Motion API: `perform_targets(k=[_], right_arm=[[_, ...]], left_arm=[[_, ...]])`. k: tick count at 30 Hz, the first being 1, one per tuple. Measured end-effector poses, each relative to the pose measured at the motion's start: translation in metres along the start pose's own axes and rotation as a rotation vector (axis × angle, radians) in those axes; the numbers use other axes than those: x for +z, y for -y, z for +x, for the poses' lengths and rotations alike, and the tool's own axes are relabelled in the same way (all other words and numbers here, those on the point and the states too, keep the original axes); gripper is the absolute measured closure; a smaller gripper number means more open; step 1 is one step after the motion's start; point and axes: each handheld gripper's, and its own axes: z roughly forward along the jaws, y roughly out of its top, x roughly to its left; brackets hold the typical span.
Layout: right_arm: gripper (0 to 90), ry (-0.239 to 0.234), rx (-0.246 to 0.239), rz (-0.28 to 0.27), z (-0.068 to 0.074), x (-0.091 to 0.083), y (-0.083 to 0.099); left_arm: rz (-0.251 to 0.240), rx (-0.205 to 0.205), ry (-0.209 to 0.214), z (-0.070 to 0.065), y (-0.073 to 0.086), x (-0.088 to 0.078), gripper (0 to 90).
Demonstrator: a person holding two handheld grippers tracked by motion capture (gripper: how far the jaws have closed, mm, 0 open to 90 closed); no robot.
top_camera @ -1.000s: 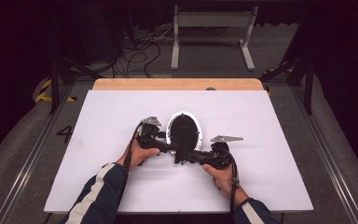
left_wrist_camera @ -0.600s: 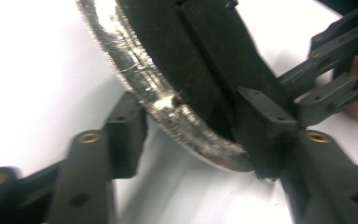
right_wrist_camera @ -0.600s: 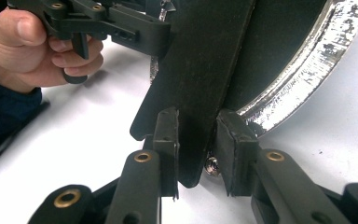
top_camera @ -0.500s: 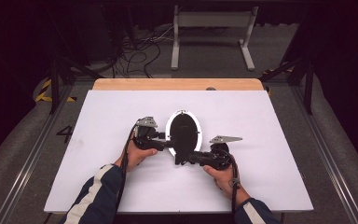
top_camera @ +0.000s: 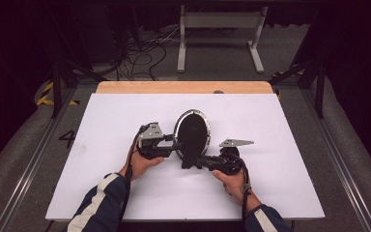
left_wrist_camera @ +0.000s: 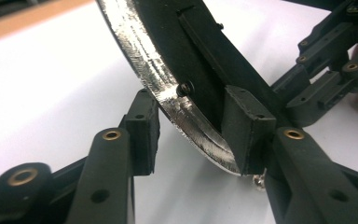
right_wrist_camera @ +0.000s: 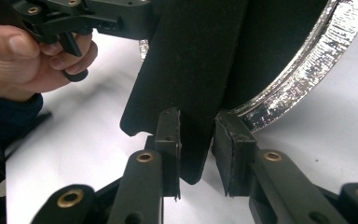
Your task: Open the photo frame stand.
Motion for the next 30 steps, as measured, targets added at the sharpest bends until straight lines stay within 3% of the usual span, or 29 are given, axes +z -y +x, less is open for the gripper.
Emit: perform_targets(k=[6, 8, 14, 20, 23, 25, 26, 27, 30], right_arm=[[72.8, 0.032, -0.043, 0.024, 0.008, -0.004, -0.003], [72.8, 0.041, -0.057, 0.031, 0.009, -0.004, -0.004], [74.2, 0.055, -0.081, 0.039, 0.013, -0.004, -0.005], [75.4, 0.062, -0.092, 0.056, 0.014, -0.002, -0.003], [75.1, 0.062, -0.091, 0.054, 0.014, -0.002, -0.003], [74.5, 0.058, -0.089, 0.05, 0.014, -0.002, -0.003], [74.0, 0.054, -0.091, 0.047, 0.013, -0.002, -0.003], [73.5, 0.052, -0.096, 0.041, 0.013, -0.002, -0.004], [73.5, 0.064, -0.116, 0.033, 0.015, -0.003, -0.005]], left_arm=[[-0.026, 0.055, -0.036, -0.009, -0.001, -0.005, 62.1], [-0.034, 0.092, -0.054, -0.014, -0.002, -0.008, 62.6], [-0.073, 0.128, -0.076, -0.021, -0.001, -0.014, 67.2], [-0.072, 0.117, -0.024, -0.023, 0.003, -0.015, 70.8], [-0.067, 0.09, 0.009, -0.021, 0.006, -0.016, 71.1], [-0.042, 0.076, 0.051, -0.019, 0.009, -0.015, 71.3], [-0.009, 0.09, 0.071, -0.021, 0.011, -0.011, 70.8], [0.003, 0.109, 0.062, -0.023, 0.012, -0.009, 70.9], [0.01, 0.108, 0.055, -0.025, 0.011, -0.005, 69.9]])
